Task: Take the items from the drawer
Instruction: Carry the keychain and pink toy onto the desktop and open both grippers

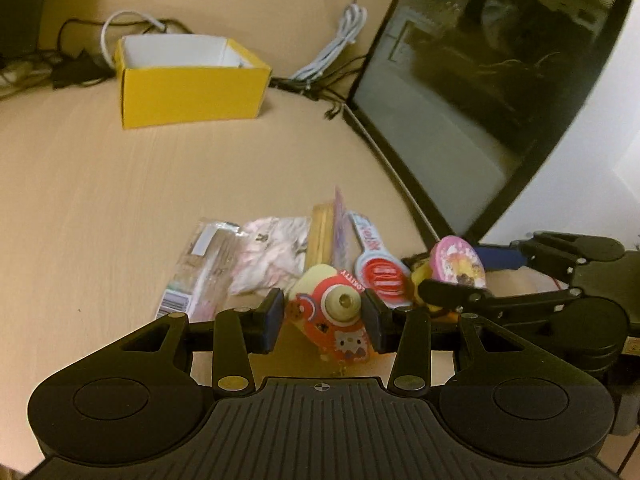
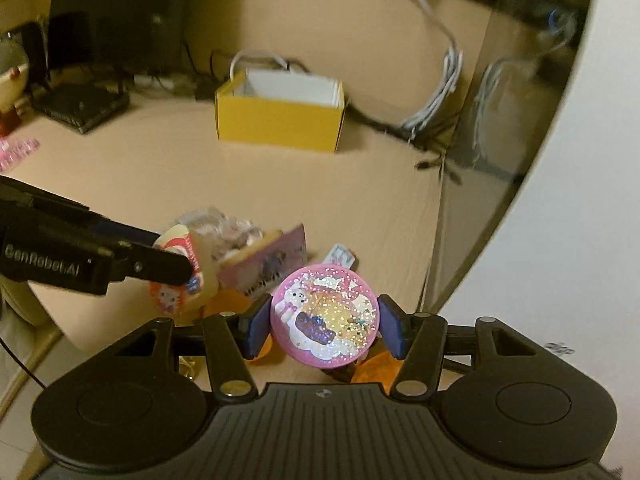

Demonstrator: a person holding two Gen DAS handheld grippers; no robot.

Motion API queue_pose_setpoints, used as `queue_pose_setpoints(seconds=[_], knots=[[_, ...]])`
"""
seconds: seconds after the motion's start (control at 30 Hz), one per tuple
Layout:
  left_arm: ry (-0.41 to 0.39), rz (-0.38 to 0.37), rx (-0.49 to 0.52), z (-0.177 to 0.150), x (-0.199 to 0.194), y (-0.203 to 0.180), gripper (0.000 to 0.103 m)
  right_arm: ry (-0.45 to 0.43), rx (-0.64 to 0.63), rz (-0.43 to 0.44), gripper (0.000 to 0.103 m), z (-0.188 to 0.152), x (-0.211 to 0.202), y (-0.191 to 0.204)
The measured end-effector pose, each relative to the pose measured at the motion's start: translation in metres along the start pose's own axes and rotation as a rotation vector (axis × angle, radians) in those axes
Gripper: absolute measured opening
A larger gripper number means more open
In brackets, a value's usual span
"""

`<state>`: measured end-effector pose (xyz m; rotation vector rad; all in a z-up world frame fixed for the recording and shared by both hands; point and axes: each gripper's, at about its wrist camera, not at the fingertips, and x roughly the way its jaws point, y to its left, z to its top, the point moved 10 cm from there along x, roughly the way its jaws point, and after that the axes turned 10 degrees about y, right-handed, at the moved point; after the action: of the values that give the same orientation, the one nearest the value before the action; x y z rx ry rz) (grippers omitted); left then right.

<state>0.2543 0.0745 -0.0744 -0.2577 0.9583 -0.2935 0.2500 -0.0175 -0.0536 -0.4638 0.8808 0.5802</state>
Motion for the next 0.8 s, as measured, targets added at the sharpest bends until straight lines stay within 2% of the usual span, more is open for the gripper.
queue_pose_setpoints(seconds=[0.1,0.23,0.33,0.4,0.5,0.67,0.8], knots=[[0.019,0.019,-0.015,0.0,0.015,0.01,0.047,0.029,-0.011,0.01,0.056,-0.002,0.016,0.004],[0.004,-0.005,-0.03,0.004,0.026,0.016,0.047,0.017,-0.046,-0.028,0.056,0.003,0.029,0.005],[-0.009,0.018,-0.026,0.008,0.03,0.02,0.054,0.029,-0.059,-0.03,0.055,0.005,0.037,0.005],[-0.001,0.033,-0.041,0.009,0.03,0.023,0.049,0.038,-0.052,-0.022,0.055,0.006,0.039,0.004],[0.0,0.054,-0.045,0.008,0.026,0.027,0.049,0.049,-0.032,-0.022,0.055,0.005,0.039,0.001],[-0.052,0.062,-0.071,0.011,0.0,0.033,0.049,-0.001,0.029,-0.021,0.07,0.004,0.013,-0.006],[-0.109,0.077,-0.103,0.01,-0.029,0.046,0.049,-0.066,0.087,-0.047,0.073,-0.006,-0.028,-0.008]])
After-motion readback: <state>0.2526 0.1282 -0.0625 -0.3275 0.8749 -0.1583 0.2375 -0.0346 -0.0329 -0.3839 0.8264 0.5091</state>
